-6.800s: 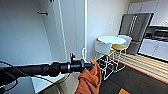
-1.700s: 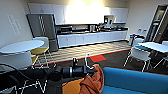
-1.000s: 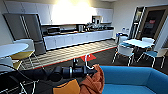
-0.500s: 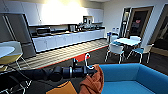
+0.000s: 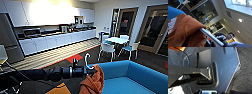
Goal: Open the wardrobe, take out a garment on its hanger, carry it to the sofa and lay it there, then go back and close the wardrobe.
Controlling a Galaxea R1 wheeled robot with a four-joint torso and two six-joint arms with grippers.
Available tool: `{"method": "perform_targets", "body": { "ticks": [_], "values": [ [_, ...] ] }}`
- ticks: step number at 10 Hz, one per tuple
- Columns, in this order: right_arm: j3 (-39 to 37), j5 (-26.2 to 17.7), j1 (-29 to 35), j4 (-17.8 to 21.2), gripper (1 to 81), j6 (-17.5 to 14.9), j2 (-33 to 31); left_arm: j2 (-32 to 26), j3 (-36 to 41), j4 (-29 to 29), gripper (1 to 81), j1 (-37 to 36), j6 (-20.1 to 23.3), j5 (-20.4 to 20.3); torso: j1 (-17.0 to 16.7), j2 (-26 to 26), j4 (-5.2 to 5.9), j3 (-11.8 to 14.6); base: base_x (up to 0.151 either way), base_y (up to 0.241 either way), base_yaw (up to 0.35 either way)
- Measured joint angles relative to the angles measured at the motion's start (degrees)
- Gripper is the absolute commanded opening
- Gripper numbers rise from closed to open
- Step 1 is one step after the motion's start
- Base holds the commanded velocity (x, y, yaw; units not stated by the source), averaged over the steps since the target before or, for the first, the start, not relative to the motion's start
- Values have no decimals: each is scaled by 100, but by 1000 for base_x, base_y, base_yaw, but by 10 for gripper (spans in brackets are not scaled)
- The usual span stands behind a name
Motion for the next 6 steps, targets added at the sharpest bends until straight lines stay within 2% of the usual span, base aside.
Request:
{"method": "perform_targets", "body": {
  "ticks": [6],
  "values": [
    [-17, -20, -5, 2, 811, 0, 13, -2, 30, 29, 10, 0, 0, 1, -2, 0, 0, 2, 0, 0, -232]
  ]
}}
